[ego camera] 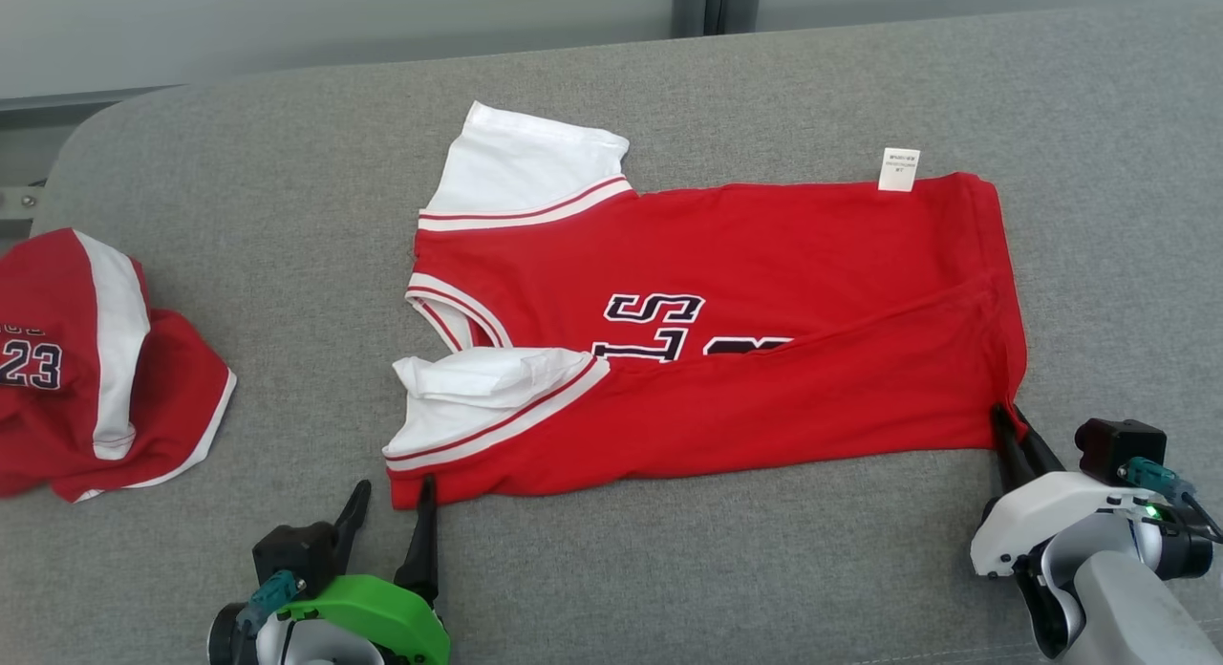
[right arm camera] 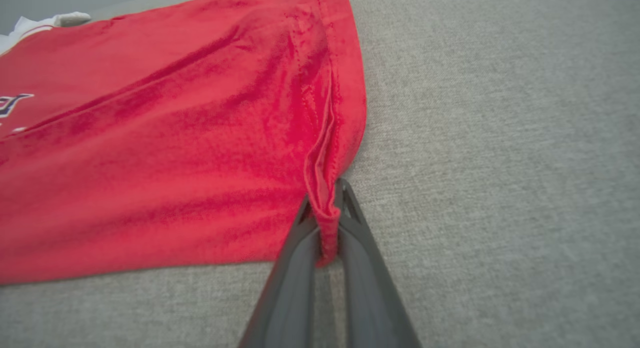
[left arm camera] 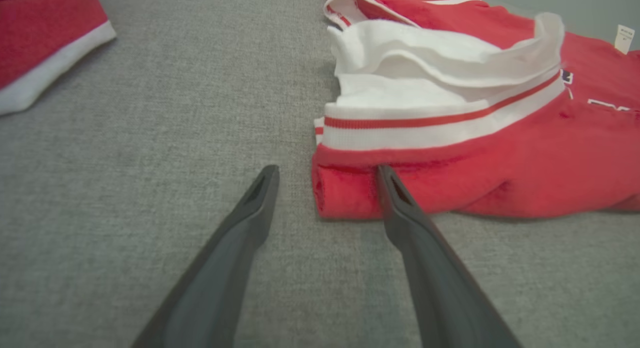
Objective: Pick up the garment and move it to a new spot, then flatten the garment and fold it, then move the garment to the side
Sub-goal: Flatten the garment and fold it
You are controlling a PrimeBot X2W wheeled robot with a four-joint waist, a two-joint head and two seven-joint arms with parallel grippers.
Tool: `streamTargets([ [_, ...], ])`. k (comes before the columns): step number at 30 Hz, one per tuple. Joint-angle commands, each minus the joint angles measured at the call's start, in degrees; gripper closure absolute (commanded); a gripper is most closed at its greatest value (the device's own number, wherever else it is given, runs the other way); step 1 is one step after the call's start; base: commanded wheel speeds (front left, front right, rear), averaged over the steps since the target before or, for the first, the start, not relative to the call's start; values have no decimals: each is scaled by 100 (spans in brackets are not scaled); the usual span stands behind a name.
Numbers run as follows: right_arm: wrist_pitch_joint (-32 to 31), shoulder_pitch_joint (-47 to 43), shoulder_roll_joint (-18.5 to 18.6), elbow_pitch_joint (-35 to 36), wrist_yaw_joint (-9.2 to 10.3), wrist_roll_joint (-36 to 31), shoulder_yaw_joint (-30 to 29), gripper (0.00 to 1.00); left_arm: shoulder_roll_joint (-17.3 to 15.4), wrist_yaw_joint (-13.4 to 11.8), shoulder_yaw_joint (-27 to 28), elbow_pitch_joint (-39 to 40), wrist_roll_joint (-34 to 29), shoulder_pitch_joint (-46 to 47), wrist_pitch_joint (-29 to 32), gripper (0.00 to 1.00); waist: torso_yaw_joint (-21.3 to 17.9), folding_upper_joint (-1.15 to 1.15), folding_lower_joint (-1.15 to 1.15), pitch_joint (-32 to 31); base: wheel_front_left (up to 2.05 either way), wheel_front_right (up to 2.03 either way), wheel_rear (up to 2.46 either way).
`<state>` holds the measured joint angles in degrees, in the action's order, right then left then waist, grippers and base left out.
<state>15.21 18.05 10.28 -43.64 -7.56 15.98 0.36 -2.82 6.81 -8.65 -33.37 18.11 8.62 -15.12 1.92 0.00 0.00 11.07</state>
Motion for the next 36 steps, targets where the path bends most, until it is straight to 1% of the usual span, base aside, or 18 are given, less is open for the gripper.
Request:
streamTargets([
  [1,-14,-4,59,-19,14,20,-10,100,-17,17,-12,-37,51,105,-1,0,-20,0,0,23,0,0,0],
  [11,-14,13,34,9,14,51,86,100,-13,58,-180,-446,403,261,11,0,-110,0,0,80,0,0,0],
  [12,-14,15,33,15,14,53,89,100,-12,68,-221,-478,518,272,12,15,-115,0,0,84,0,0,0],
  [13,-15,14,32,18,14,60,91,100,-10,75,-285,-513,614,288,12,24,-119,0,0,87,0,0,0],
  [14,-14,12,31,19,14,58,97,100,0,81,-389,-544,696,299,13,38,-121,0,0,88,0,0,0],
  [15,-14,11,31,20,14,58,106,100,12,82,-521,-545,871,307,17,49,-123,0,0,89,0,0,0],
  [16,-14,10,30,19,14,61,109,100,12,82,-648,-565,961,325,20,53,-124,0,0,89,0,0,0],
  [17,-14,9,28,20,14,63,111,100,10,82,-772,-566,1051,337,21,58,-124,0,0,87,0,0,0],
  [18,-15,13,22,22,14,67,111,100,8,81,-1010,-594,1206,368,24,85,-123,0,0,81,0,0,0],
  [19,-14,12,19,24,14,69,109,100,0,80,-1076,-603,1286,391,24,100,-119,0,0,76,0,0,0],
  [25,-14,-100,-18,-12,14,76,87,100,-99,75,-1051,-610,1395,299,6,100,-89,0,0,-126,0,0,0],
  [36,-9,-655,-71,-157,13,185,194,100,-224,62,-839,-873,1389,-295,5,100,-82,0,0,-1025,0,0,0],
])
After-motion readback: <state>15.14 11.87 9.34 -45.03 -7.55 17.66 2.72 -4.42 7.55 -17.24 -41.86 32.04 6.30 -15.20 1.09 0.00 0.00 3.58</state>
